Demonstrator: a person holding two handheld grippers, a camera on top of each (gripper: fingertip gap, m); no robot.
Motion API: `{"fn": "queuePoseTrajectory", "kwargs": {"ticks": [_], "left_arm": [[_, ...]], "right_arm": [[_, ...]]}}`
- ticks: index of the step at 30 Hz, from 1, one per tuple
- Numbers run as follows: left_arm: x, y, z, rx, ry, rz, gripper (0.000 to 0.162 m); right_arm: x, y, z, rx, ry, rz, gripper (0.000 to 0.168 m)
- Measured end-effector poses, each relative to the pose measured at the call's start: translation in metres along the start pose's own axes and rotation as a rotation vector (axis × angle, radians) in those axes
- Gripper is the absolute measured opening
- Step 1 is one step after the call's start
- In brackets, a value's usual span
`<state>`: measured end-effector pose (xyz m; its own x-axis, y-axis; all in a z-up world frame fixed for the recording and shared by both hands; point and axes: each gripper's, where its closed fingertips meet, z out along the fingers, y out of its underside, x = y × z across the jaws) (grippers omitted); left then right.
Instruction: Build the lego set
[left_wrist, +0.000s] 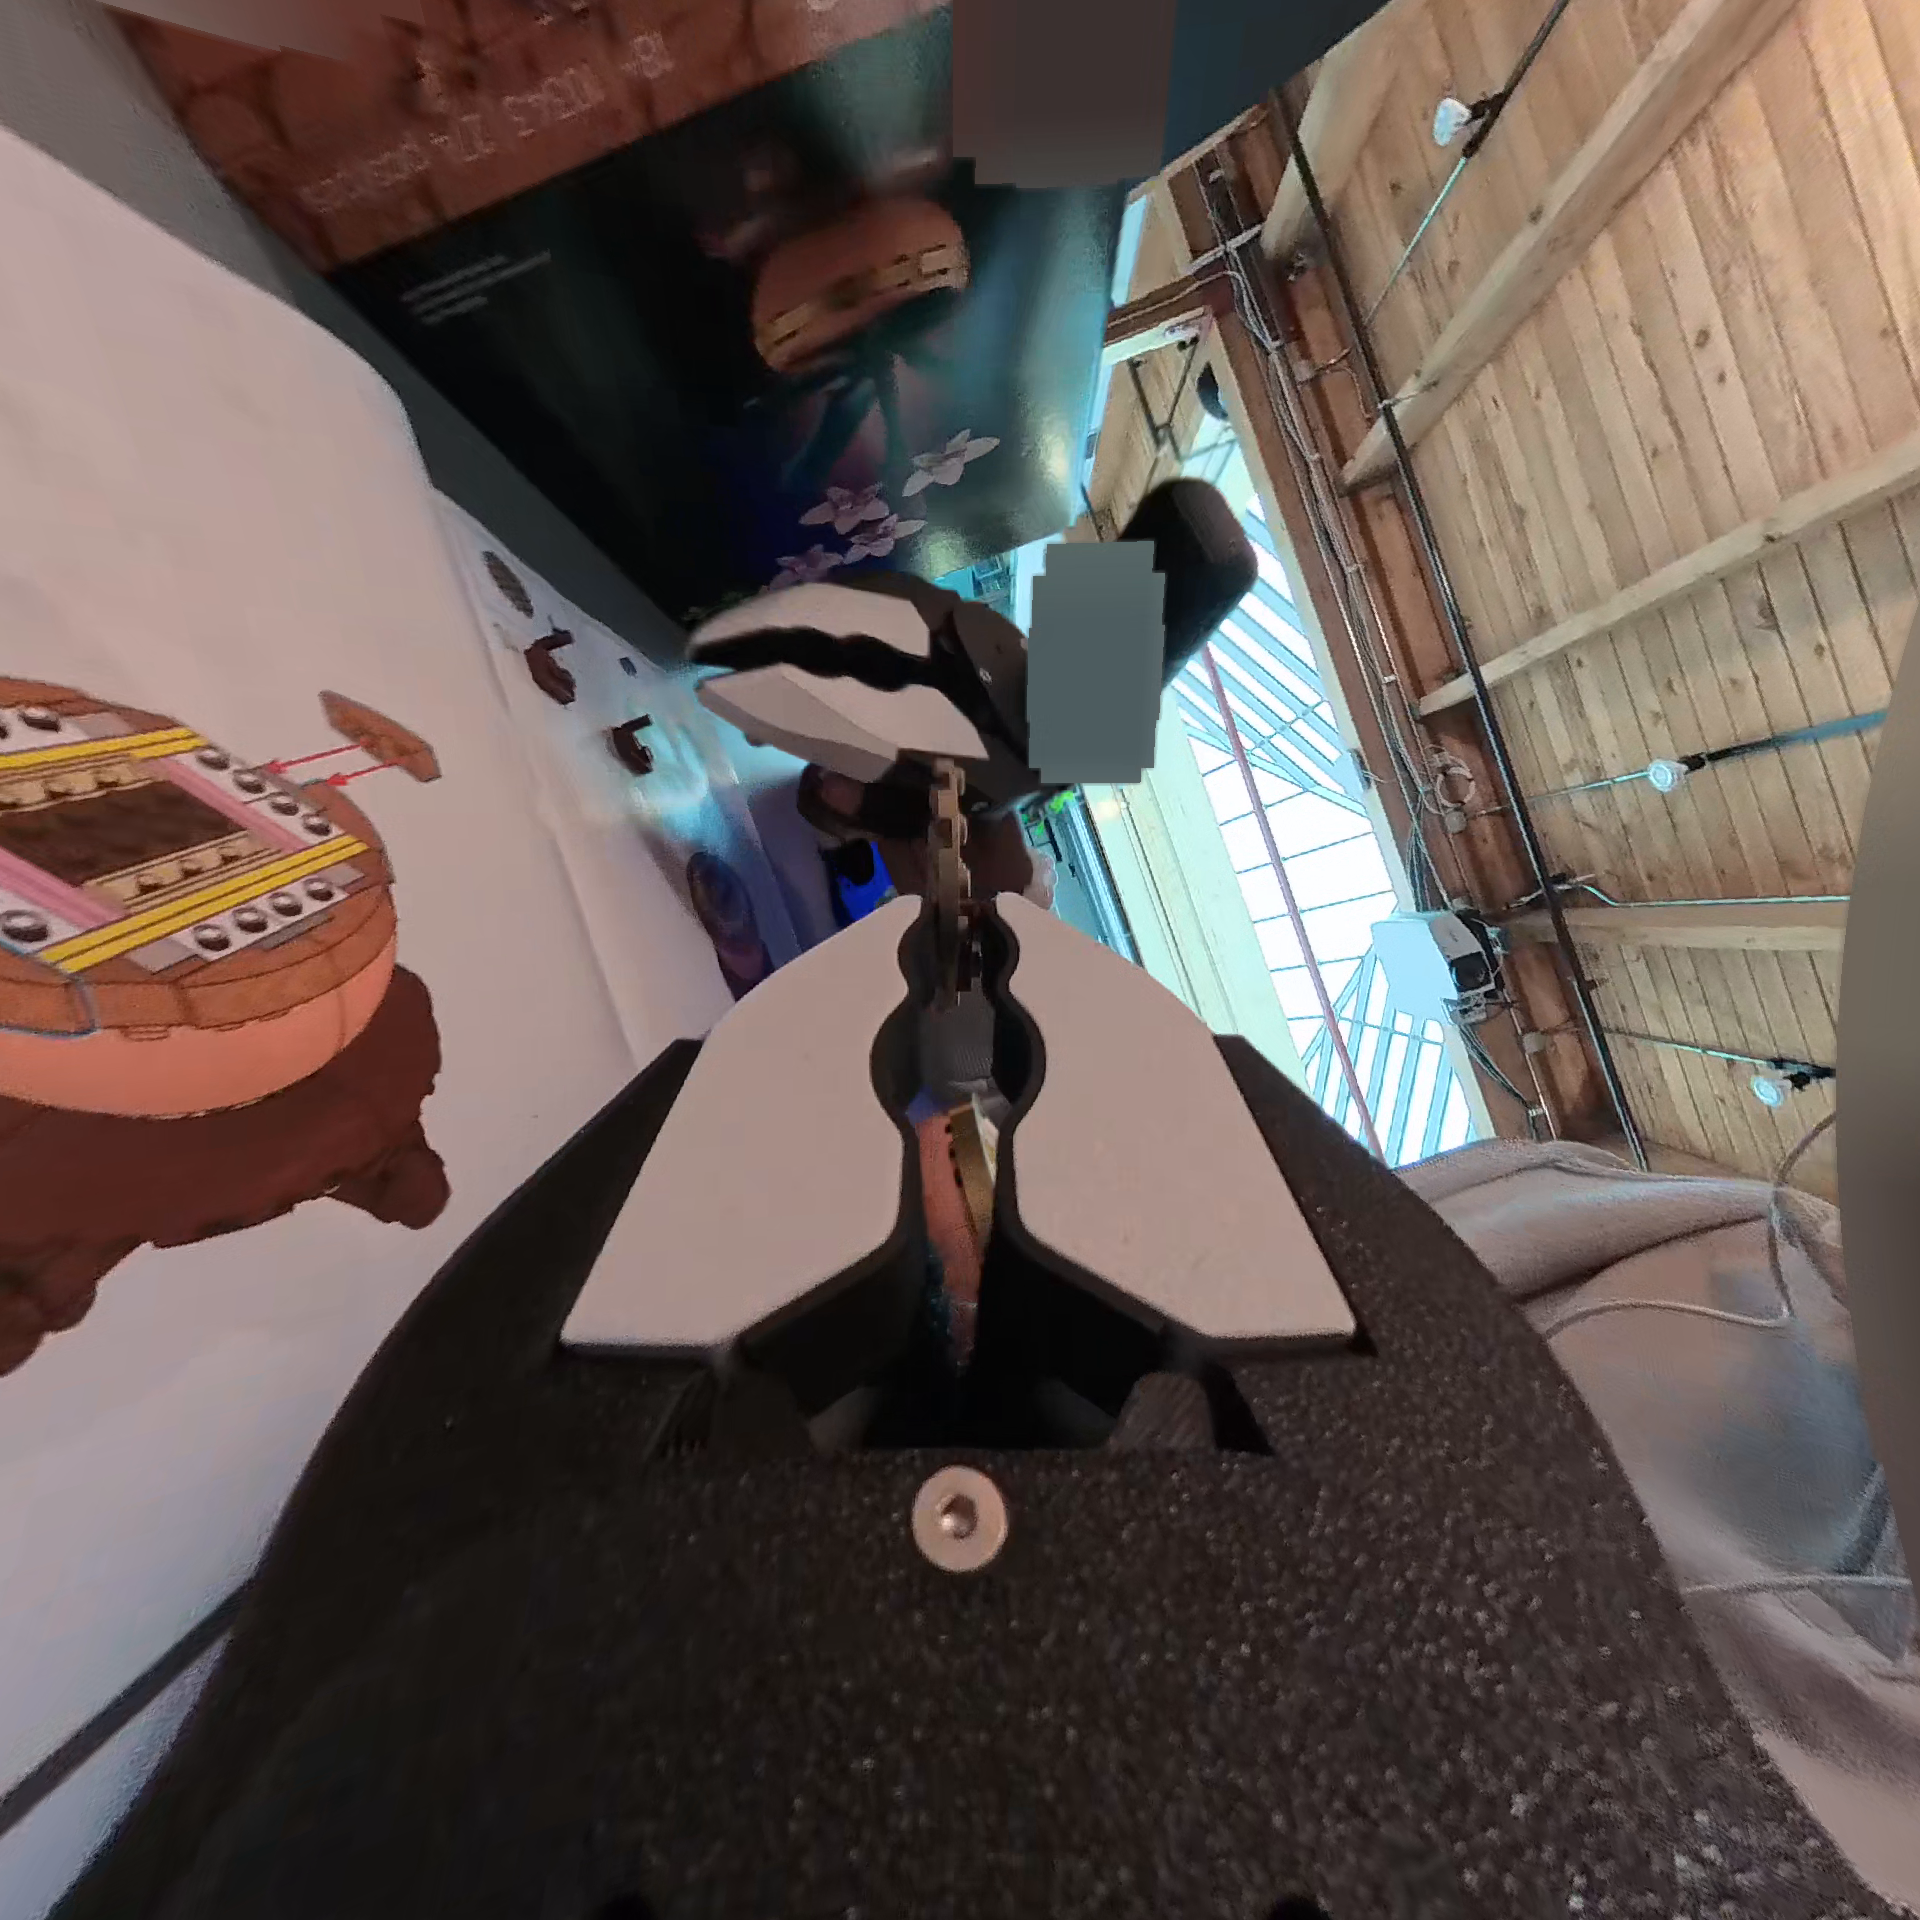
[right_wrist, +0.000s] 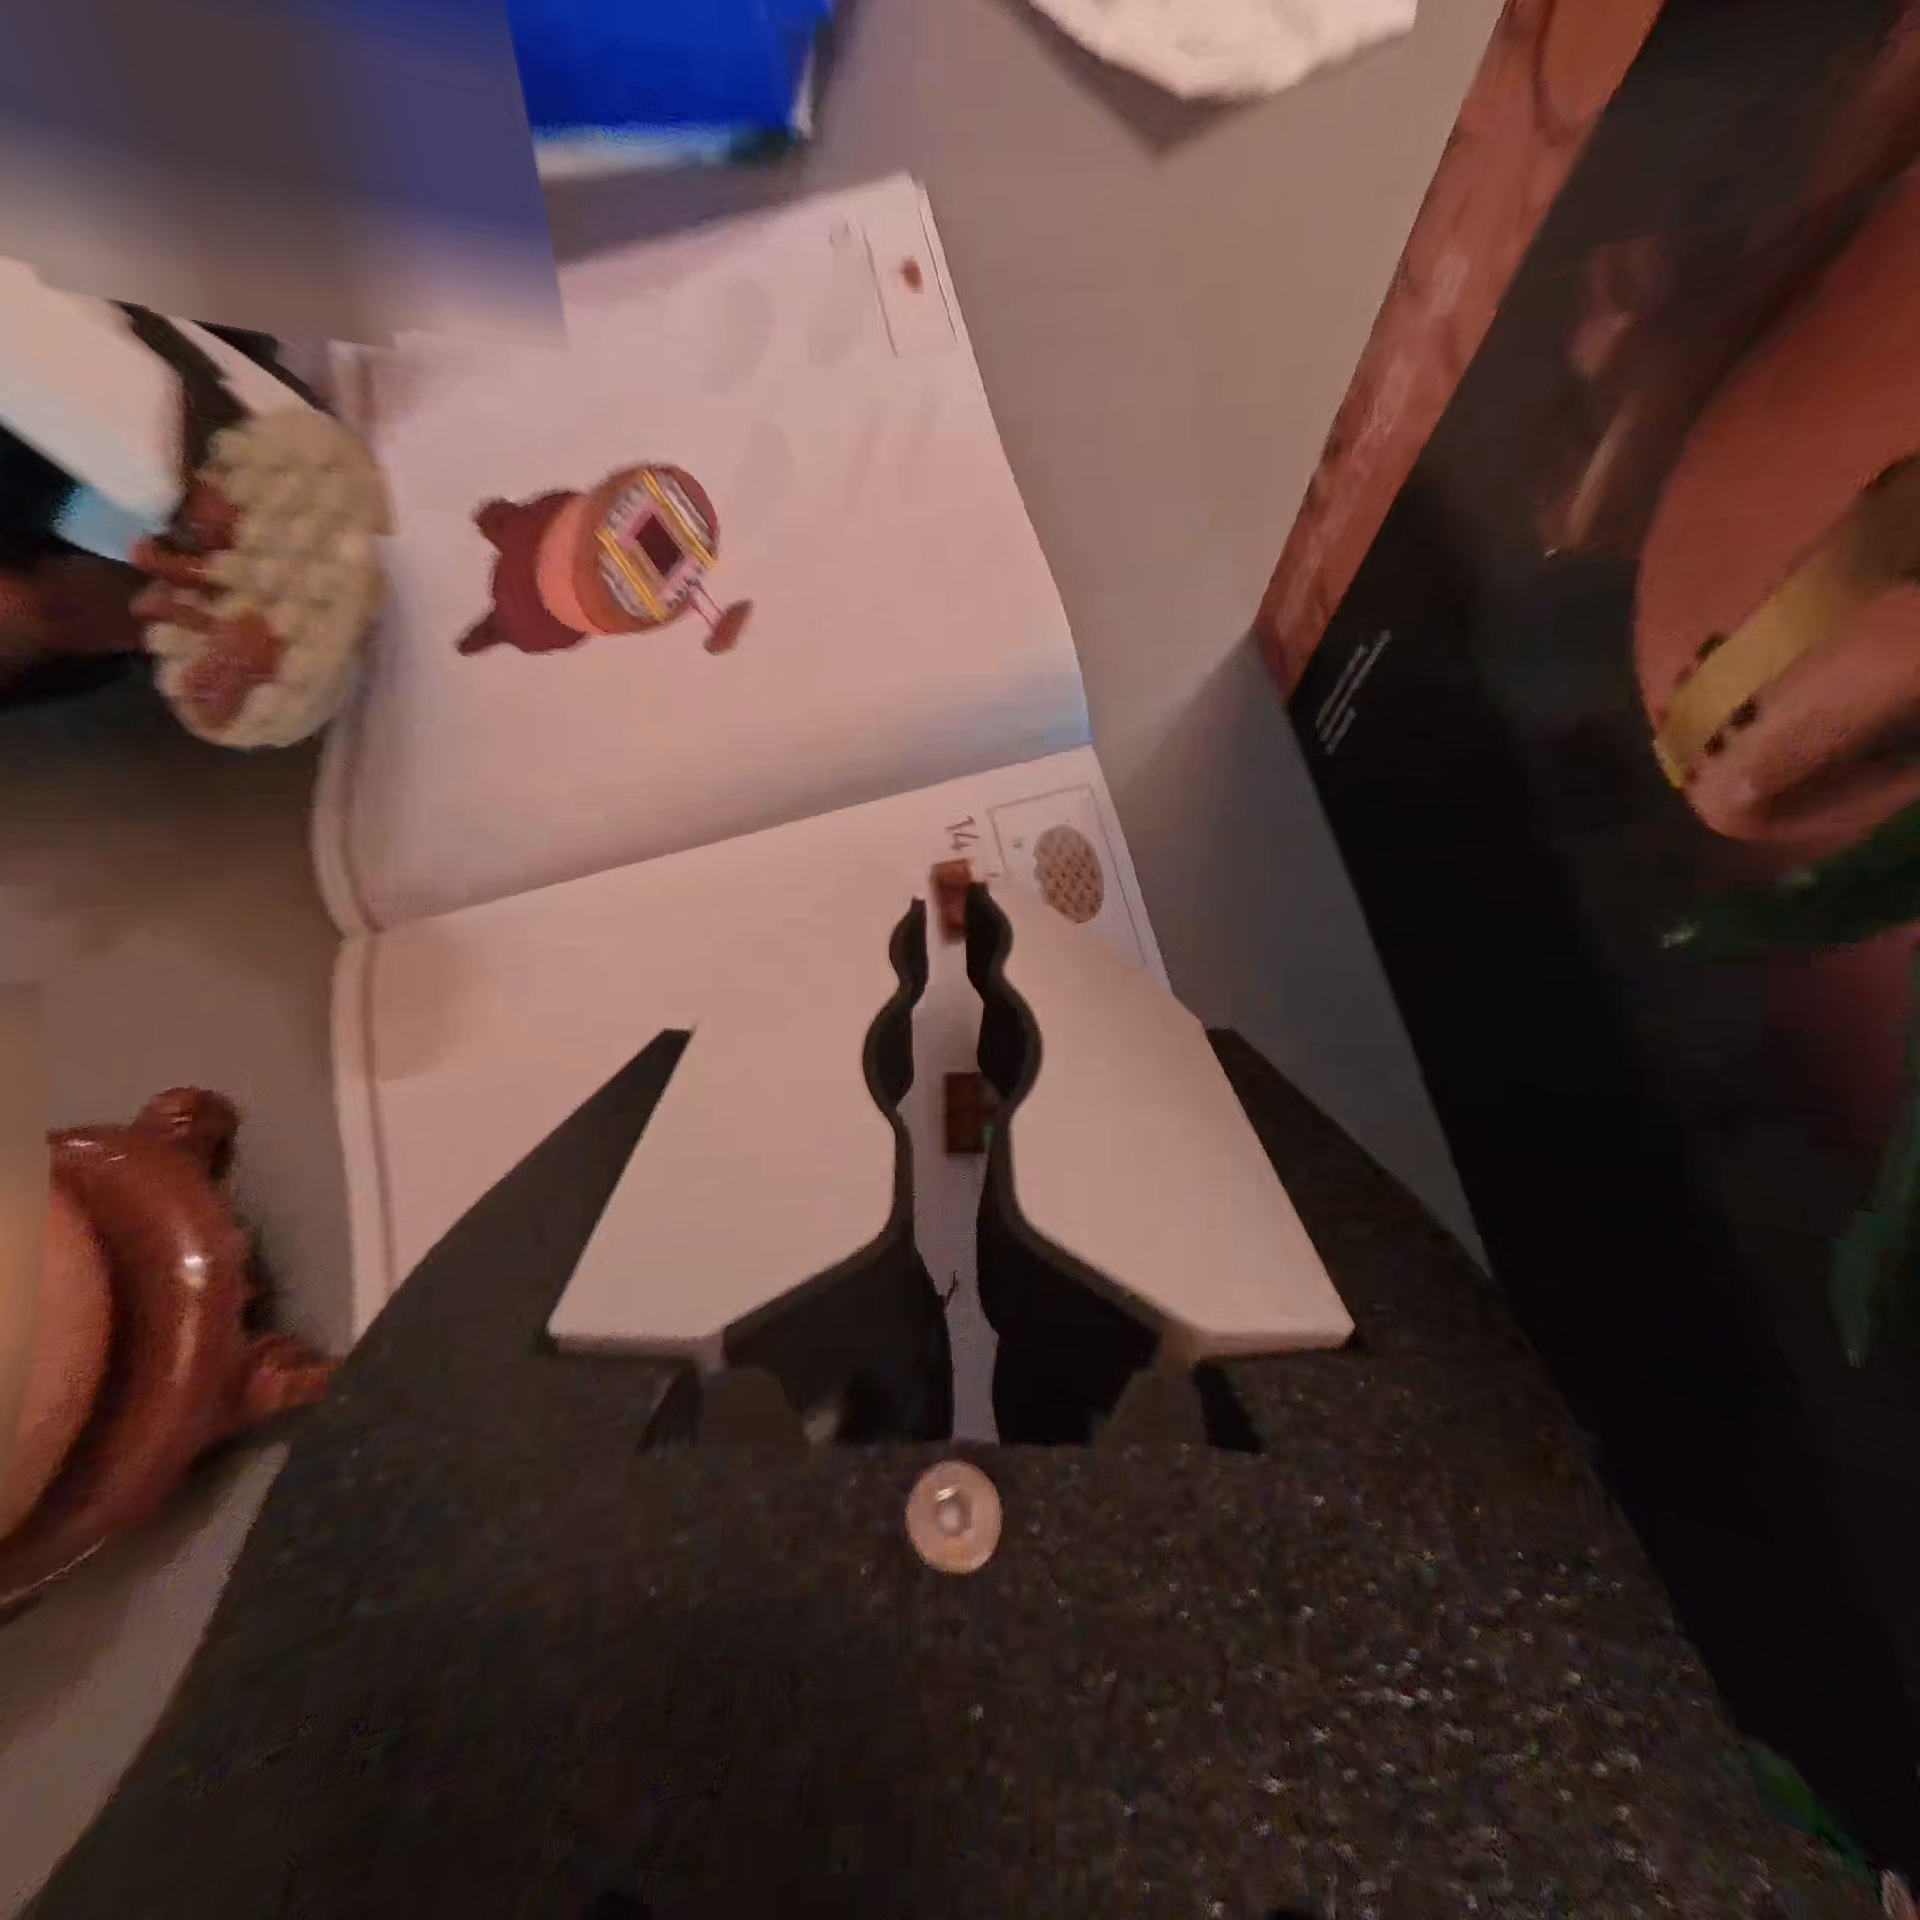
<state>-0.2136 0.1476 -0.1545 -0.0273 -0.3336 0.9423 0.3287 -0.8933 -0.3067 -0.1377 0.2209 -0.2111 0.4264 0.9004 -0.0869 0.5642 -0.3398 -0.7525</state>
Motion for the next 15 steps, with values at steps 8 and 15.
{"fn": "queuePoseTrajectory", "kwargs": {"ticks": [8, 15], "left_arm": [[-0.007, 0.004, 0.000, -0.004, -0.001, -0.028, 0.007], [-0.006, 0.003, 0.000, -0.015, 0.022, -0.034, 0.007]], "right_arm": [[0.008, 0.009, 0.018, -0.101, 0.028, 0.150, 0.009], [-0.017, 0.010, 0.024, -0.176, -0.179, -0.174, 0.002]]}}
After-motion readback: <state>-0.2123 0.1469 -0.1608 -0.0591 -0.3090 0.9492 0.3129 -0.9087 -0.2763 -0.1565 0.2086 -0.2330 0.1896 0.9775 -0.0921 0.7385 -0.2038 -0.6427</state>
